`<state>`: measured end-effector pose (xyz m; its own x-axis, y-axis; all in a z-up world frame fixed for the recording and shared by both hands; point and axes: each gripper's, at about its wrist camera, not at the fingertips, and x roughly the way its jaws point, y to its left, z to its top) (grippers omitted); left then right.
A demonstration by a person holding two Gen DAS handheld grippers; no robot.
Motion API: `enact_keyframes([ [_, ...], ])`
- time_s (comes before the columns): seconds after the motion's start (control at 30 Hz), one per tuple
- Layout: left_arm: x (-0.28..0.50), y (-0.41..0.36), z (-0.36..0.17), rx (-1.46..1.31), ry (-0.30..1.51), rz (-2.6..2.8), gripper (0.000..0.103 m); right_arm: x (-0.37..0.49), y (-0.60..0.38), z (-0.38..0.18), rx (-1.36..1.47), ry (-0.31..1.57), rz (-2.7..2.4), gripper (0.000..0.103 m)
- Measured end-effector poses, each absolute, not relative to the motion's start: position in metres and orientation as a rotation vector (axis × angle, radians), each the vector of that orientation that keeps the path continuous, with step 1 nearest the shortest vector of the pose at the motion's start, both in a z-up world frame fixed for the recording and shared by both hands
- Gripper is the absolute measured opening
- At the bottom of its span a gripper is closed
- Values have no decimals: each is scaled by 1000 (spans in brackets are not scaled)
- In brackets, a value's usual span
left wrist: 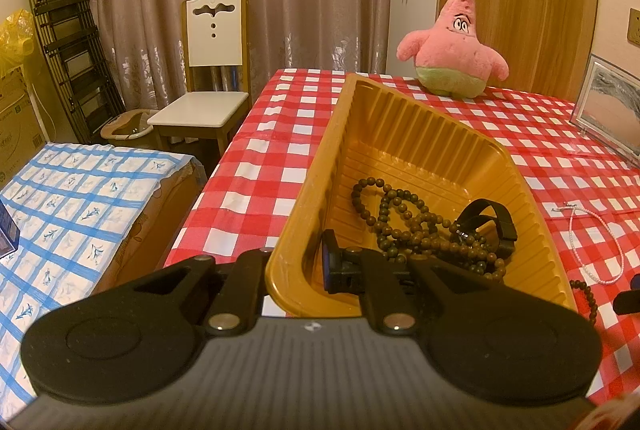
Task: Organize jewelry
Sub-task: 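Move the right gripper to the brown bead bracelet and close on it, then carry the bracelet over the orange tray and open the right gripper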
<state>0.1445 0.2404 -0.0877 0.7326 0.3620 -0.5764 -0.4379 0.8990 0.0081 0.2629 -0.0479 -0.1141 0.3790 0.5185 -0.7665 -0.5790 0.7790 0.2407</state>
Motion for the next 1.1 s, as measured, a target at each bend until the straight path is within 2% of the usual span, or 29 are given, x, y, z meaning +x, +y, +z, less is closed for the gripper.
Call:
enact_keyframes([
  [0.2, 145, 240, -88, -132, 605, 442, 10, 266, -43, -120, -108, 942, 687, 59],
  [0.3, 144, 241, -88, -133, 606, 441, 10, 270, -40, -126, -132, 934, 679, 38],
  [0.53, 145, 240, -88, -134, 607, 442, 10, 278, -29, -136, -179, 913, 671, 24],
  [0.8, 146, 240, -88, -135, 608, 441, 10, 280, -10, -150, -296, 890, 661, 15],
  [0.9, 146, 240, -88, -135, 608, 441, 10, 278, -5, -151, -345, 867, 667, 7],
  [1.1, 146, 239, -88, -133, 608, 440, 10, 273, -8, -143, -319, 860, 696, 6],
])
